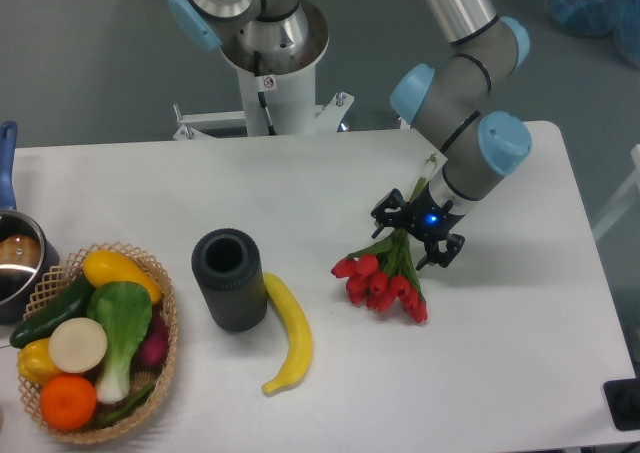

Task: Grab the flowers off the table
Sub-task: 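Align the gripper fingers around the tulip stems and descend slightly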

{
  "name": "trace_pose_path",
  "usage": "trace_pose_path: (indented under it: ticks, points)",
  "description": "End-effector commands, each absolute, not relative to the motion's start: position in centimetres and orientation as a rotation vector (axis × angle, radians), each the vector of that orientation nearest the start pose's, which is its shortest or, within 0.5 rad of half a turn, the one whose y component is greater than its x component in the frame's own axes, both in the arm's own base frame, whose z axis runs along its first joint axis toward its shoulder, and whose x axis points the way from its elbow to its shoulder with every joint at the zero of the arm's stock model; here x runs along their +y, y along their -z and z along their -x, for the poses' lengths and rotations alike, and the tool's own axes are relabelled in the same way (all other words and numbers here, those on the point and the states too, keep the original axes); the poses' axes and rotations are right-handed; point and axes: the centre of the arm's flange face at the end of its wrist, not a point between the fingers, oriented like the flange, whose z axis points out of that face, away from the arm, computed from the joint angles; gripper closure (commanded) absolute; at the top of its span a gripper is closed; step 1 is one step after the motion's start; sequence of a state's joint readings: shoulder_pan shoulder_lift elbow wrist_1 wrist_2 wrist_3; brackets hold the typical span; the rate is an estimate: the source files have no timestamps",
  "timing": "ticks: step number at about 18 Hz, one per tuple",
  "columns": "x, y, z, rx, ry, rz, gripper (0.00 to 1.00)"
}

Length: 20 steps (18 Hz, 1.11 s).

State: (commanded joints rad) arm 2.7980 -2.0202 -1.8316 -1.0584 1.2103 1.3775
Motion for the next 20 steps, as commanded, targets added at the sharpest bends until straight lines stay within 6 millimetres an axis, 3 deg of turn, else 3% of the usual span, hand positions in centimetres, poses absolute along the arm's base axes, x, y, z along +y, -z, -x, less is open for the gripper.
trace_pose_path:
  ticks: [12,20]
  points:
    - [34.92,-17.78,47.30,0.163,0.407,2.813,0.01]
    - [34.97,-17.55,47.41,0.164,0.411,2.811,0.19]
